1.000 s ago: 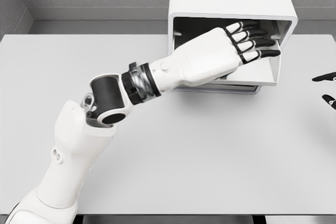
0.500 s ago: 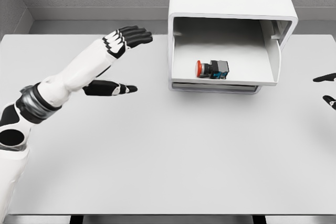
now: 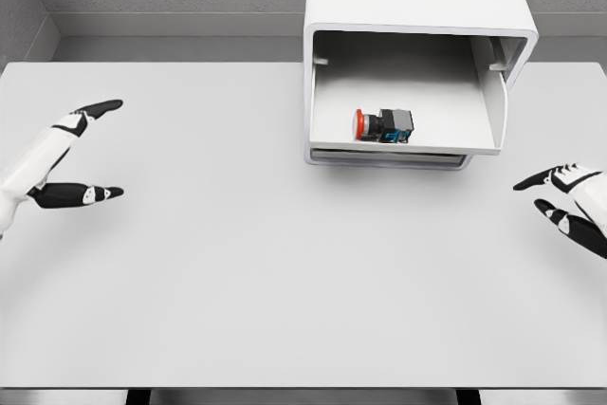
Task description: Slide open multi-storey tabletop storage cabinets and put open load switch and slide close multi-storey tabletop storage cabinets
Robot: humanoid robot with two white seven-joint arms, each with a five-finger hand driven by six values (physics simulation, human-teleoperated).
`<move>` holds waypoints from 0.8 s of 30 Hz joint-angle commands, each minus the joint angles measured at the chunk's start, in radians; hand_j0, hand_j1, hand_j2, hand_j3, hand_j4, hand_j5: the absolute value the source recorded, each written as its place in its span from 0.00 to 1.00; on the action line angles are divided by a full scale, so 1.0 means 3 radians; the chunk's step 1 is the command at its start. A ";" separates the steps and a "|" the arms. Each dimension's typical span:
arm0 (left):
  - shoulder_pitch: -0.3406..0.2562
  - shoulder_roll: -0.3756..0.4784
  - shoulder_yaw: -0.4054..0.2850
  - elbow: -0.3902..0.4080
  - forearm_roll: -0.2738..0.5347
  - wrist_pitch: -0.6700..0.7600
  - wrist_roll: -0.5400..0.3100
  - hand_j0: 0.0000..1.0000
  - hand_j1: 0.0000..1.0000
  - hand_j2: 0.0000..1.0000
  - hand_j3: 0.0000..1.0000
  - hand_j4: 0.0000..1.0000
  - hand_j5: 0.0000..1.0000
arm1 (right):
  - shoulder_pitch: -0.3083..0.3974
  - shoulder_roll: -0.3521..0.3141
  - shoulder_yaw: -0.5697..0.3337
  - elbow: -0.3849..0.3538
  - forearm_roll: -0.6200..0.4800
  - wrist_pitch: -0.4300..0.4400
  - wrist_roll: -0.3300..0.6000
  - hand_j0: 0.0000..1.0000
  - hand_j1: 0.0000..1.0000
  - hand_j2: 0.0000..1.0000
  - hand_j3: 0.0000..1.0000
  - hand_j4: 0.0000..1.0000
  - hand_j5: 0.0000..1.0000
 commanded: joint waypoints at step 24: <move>0.0015 -0.0029 0.0028 0.0152 -0.0005 0.0007 -0.0060 1.00 1.00 1.00 1.00 1.00 1.00 | -0.0491 0.0385 0.0722 -0.0095 -0.0009 0.0004 0.0082 0.57 0.57 0.57 0.57 0.57 0.57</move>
